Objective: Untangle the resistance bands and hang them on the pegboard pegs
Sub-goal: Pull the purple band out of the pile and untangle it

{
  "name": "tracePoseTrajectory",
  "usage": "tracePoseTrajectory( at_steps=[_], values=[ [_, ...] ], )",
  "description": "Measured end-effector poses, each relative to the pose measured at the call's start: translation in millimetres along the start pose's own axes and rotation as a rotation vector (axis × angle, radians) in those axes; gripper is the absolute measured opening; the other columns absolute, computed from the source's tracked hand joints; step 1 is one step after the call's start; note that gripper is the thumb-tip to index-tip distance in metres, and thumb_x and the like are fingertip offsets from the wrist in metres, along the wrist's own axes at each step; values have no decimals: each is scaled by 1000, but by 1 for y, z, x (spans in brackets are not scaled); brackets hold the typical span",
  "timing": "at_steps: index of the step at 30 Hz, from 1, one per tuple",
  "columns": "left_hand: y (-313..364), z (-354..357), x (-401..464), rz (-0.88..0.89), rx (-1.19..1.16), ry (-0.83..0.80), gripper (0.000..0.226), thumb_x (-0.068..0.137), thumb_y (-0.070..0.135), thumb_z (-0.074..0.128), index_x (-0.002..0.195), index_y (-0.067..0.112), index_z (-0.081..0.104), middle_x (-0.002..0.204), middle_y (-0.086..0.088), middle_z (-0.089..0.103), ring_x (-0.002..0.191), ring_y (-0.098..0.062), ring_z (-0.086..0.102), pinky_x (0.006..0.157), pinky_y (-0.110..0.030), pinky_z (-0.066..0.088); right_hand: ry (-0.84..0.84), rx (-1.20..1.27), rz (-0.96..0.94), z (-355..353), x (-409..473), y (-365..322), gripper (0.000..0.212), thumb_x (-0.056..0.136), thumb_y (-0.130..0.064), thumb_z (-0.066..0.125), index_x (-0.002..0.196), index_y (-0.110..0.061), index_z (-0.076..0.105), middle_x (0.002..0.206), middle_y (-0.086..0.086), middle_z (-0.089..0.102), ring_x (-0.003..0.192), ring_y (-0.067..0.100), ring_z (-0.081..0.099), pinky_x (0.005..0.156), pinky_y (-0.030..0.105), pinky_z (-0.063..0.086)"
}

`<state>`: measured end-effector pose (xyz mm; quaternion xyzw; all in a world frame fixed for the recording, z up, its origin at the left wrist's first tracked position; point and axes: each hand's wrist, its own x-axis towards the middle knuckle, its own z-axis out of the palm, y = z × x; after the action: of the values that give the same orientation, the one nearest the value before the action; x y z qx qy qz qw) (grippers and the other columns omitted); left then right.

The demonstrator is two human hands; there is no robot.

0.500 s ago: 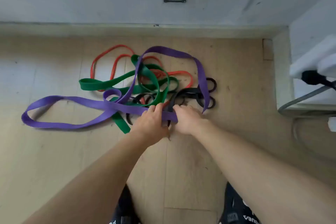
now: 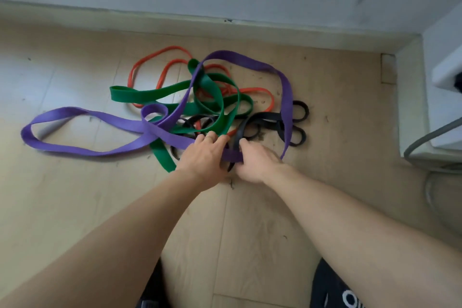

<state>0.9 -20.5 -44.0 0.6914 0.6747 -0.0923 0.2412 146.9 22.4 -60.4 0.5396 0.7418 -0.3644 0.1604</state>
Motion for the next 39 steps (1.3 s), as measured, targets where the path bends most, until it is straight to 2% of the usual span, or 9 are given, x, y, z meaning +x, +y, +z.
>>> tracePoseTrajectory(
  at_steps=[4, 10, 13, 18, 21, 26, 30, 35, 39],
  values=[
    [-2, -46, -10, -9, 21, 14, 52, 86, 41, 69, 133, 25, 52, 122, -7, 50, 113, -29, 48, 97, -43, 47, -24, 191, -86, -51, -18, -20, 21, 84, -32, 67, 81, -27, 47, 88, 0, 61, 82, 25, 58, 64, 34, 43],
    [2, -75, -39, -3, 103, 146, 37, 92, 43, 63, 123, 24, 59, 116, -4, 61, 106, -29, 44, 87, -39, 40, -137, 303, -120, -91, -65, -48, 18, 84, -16, 61, 100, -8, 64, 86, 13, 68, 62, 22, 61, 52, 30, 56],
    [5, -92, -64, 98, -42, 159, 20, 97, 29, 60, 113, 19, 68, 103, 0, 66, 99, -26, 49, 89, -38, 44, -131, 267, -164, -104, -99, -55, 10, 84, -11, 57, 87, -5, 65, 79, 15, 73, 57, 22, 63, 53, 30, 54],
    [27, -142, -128, 90, -391, 56, 13, 83, 32, 70, 90, 26, 62, 89, 1, 67, 88, -26, 62, 76, -39, 52, -14, 187, -225, -143, -164, -77, 24, 77, -31, 61, 66, -12, 68, 58, 1, 71, 55, 15, 59, 63, 32, 50],
    [46, -178, -168, 157, -492, 108, 54, 70, 38, 80, 117, 27, 56, 105, 0, 66, 97, -24, 63, 84, -42, 53, 143, 437, -312, -161, -205, -93, 29, 88, -27, 61, 64, -11, 63, 54, 6, 58, 45, 13, 51, 57, 29, 40],
    [80, -214, -221, 274, -708, 343, 53, 77, 27, 85, 119, 27, 53, 94, 13, 68, 85, -1, 65, 77, -16, 51, 379, 922, -429, -170, -263, -128, 32, 87, -31, 67, 62, -13, 60, 57, 7, 54, 57, 22, 51, 60, 34, 42],
    [89, -209, -246, 402, -937, 349, 46, 85, 11, 79, 124, 20, 55, 109, -4, 73, 106, -21, 70, 97, -45, 56, 382, 1280, -498, -176, -301, -146, 37, 86, -25, 69, 55, -21, 48, 52, 4, 44, 49, 20, 43, 60, 37, 38],
    [92, -211, -254, 463, -851, 314, 26, 89, 12, 76, 111, 16, 63, 96, 3, 73, 96, -18, 72, 87, -37, 59, 371, 1428, -552, -164, -329, -151, 40, 93, -14, 68, 62, -18, 44, 49, -3, 39, 46, 13, 39, 50, 27, 34],
    [85, -208, -247, 348, -618, 342, 18, 87, 32, 76, 93, 34, 59, 81, 15, 67, 77, -10, 65, 74, -28, 52, 412, 1284, -537, -161, -327, -134, 28, 94, -19, 70, 70, -17, 53, 56, -4, 48, 53, 11, 49, 52, 23, 44]
  ],
)
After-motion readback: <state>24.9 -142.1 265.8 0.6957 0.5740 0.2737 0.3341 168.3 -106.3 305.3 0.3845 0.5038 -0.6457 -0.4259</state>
